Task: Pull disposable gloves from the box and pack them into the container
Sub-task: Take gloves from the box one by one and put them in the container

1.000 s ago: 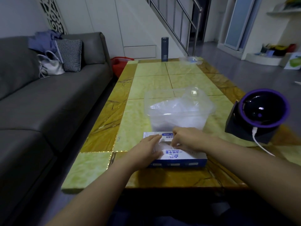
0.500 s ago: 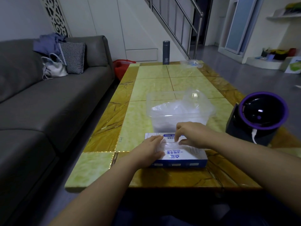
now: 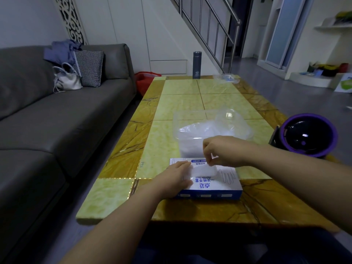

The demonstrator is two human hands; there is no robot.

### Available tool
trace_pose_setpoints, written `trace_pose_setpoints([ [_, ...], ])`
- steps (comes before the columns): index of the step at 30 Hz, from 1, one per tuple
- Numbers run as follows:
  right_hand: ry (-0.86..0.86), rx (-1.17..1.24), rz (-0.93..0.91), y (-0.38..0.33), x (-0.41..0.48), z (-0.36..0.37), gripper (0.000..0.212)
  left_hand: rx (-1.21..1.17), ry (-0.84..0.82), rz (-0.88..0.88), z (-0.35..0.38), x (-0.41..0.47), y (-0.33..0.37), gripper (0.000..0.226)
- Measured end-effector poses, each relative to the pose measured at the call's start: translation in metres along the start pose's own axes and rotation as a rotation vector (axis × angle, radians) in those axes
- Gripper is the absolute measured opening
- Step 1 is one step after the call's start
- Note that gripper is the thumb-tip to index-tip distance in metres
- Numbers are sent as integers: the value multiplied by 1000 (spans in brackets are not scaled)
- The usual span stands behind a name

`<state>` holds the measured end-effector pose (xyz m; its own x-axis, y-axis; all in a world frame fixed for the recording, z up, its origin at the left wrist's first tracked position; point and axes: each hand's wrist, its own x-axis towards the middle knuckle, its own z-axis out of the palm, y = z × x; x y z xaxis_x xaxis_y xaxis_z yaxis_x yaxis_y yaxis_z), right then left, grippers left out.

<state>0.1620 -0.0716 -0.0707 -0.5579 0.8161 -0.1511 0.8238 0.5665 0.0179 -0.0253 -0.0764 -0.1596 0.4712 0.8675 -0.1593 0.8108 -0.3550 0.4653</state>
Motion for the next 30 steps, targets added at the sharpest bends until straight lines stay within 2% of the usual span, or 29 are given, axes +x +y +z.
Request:
trace_pose_setpoints([
  [5,157,27,27,5,-3,-29,7,-56,18,11,-1,0,4,56],
  [8,242,39,54,7,-4,-39,7,-64,16,16,-1,0,4,58],
  [13,247,79,123,12,-5,-34,15,-62,27,16,0,1,3,57],
  [17,222,180,184,14,-12,-32,35,-76,35,11,1,1,2,57],
  [21,215,108,239,19,-18,-31,15,-76,32,13,1,1,3,56],
  [24,201,65,265,21,-21,-28,23,-65,25,10,-1,3,3,52],
  [26,209,46,263,21,-22,-25,28,-63,35,5,-6,2,5,61],
  [28,242,112,247,21,-21,-25,28,-122,130,29,-12,-1,14,73],
  [30,272,245,229,18,-19,-24,27,-217,306,89,-18,-5,31,71],
])
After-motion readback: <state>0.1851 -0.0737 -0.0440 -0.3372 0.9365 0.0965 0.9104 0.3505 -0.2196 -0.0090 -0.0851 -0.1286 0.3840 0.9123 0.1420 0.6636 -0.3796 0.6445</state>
